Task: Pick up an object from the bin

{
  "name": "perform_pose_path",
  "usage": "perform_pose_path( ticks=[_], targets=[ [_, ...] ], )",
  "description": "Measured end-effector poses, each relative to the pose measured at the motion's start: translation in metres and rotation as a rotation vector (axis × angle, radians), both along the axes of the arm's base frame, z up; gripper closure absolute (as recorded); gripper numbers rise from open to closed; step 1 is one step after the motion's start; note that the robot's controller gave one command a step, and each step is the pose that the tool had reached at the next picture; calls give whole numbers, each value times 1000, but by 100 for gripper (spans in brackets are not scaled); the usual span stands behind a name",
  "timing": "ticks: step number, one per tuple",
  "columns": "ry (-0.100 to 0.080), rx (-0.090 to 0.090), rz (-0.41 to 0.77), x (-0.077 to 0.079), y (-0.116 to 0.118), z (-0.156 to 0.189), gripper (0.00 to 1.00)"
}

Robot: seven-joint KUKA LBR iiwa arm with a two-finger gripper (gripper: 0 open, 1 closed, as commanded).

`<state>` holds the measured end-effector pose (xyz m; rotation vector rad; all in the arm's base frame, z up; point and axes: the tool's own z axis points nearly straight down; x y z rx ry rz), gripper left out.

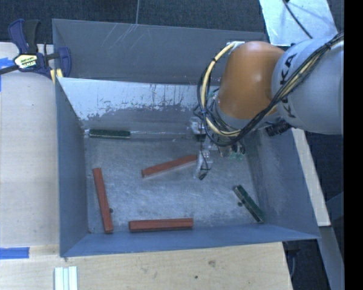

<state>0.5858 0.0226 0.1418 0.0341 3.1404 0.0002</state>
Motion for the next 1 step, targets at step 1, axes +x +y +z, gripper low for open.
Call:
perform_pose_path(
  ticks=[1],
  targets=[
    [2, 0, 163, -8, 14, -73, 0]
  ],
)
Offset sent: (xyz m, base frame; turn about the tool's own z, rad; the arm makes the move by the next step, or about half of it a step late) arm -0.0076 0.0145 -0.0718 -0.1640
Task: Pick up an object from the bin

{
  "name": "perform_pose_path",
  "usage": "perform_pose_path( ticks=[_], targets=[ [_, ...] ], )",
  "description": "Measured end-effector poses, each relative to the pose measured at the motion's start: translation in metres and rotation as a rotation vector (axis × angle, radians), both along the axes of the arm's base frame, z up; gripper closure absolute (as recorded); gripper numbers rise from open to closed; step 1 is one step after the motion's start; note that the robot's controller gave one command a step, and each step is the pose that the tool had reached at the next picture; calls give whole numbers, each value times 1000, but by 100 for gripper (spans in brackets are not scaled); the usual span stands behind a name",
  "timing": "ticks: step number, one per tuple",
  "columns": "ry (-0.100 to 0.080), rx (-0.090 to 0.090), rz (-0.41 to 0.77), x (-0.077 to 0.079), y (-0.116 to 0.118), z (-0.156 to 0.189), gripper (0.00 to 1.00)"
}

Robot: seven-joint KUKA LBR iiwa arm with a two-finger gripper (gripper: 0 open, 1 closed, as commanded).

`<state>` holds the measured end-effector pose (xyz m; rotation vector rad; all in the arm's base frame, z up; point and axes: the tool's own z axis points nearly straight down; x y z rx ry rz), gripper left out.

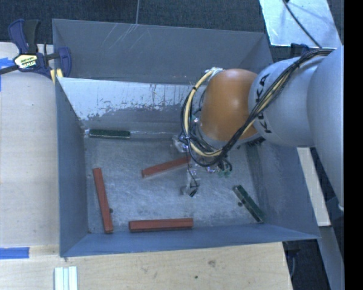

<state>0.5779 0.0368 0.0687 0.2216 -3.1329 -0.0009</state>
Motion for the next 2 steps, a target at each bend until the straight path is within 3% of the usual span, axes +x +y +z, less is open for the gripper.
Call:
perform_pose_path(
  ticks=[1, 2],
  targets=[
    [-6, 0, 0, 2, 0, 3, 100],
    [-11, -3, 410, 16, -31, 150, 100]
  ],
)
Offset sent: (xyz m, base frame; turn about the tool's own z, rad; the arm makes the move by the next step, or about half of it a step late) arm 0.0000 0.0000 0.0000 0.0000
